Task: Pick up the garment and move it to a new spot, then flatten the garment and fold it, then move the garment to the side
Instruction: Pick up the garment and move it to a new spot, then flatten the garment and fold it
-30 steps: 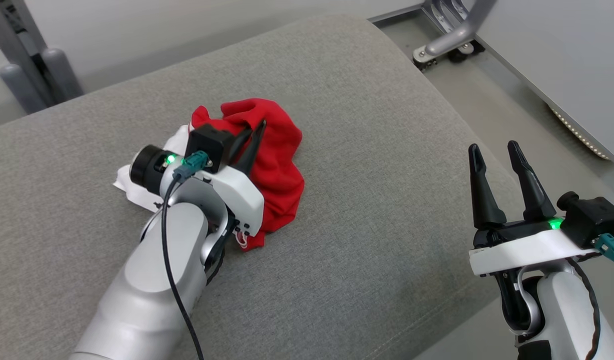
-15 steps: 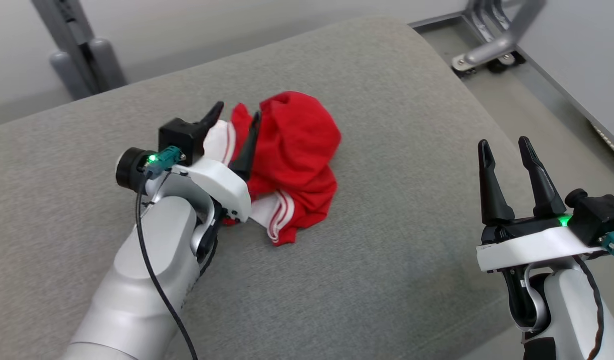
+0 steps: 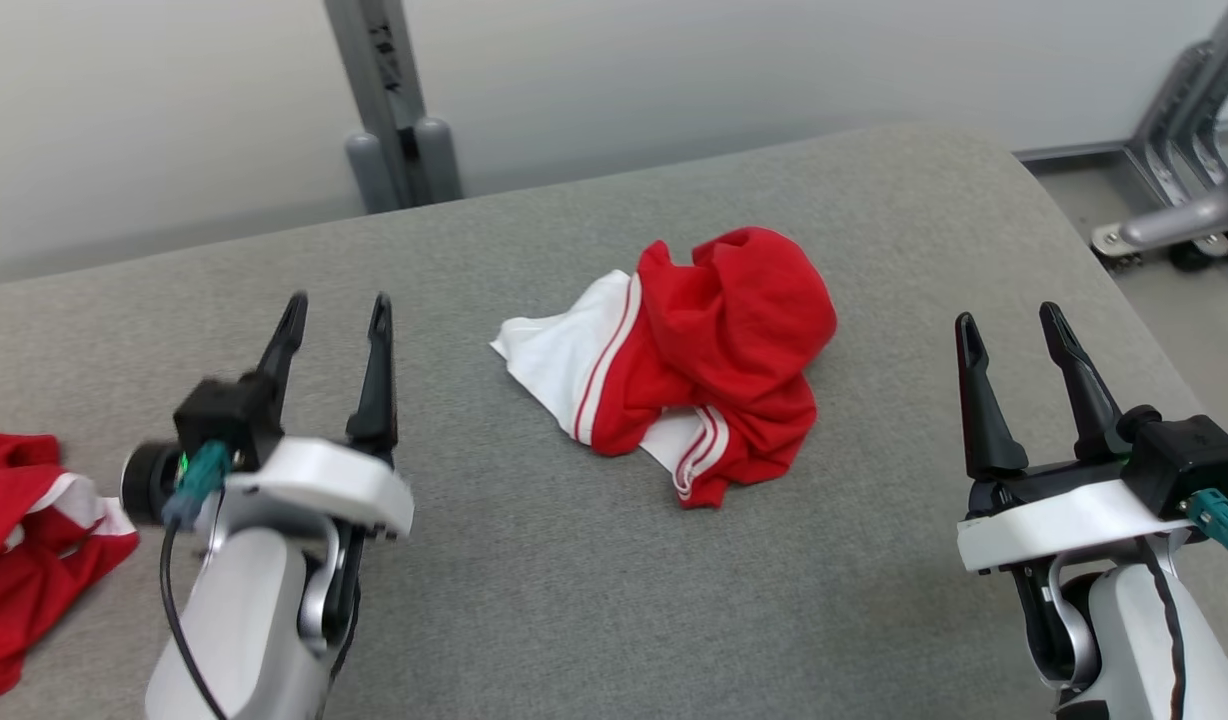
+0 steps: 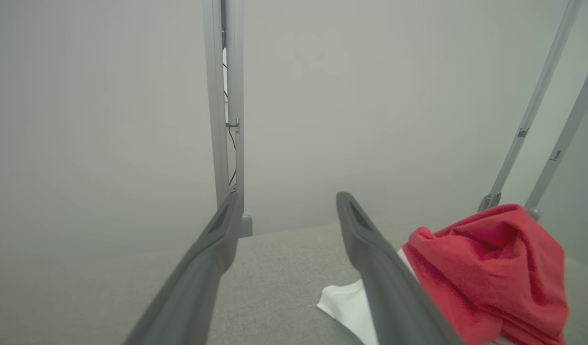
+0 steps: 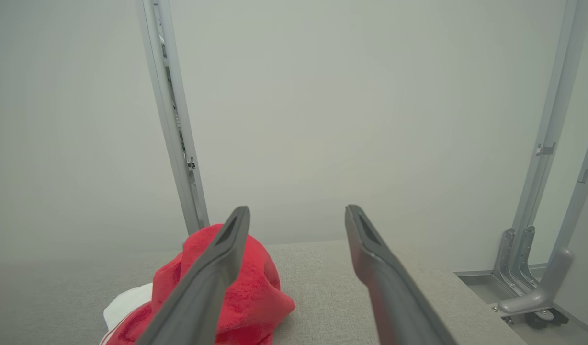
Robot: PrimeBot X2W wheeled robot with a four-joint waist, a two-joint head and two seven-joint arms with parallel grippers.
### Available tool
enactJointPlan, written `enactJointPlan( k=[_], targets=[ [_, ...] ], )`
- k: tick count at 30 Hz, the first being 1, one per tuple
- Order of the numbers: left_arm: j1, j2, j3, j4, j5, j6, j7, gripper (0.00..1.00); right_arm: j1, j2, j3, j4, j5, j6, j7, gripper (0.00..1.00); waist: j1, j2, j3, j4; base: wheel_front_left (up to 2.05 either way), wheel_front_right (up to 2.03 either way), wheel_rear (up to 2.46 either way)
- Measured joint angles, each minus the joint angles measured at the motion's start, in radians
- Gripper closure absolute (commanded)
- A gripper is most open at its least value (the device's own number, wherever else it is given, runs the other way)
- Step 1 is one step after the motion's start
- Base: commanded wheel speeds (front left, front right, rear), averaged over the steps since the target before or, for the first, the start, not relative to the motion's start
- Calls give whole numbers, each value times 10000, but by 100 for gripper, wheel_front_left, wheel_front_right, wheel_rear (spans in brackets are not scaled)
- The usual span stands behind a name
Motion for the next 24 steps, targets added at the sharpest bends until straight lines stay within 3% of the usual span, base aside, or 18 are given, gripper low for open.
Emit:
enactJointPlan(
  k=[12, 16, 24],
  targets=[
    [2757, -602, 1191, -1478, 336, -82, 0, 0, 422, -46, 48, 42, -86, 0, 0, 0, 0, 0, -468, 549, 0, 0, 0],
    [2947, -602, 928, -1806, -311, -31, 0, 0, 442, -46, 130, 73, -86, 0, 0, 0, 0, 0, -444, 621, 0, 0, 0],
    [2842, -616, 414, -1879, -297, 100, 0, 0, 387, -56, 351, 44, -79, 0, 0, 0, 0, 0, -261, 725, 0, 0, 0]
  ],
)
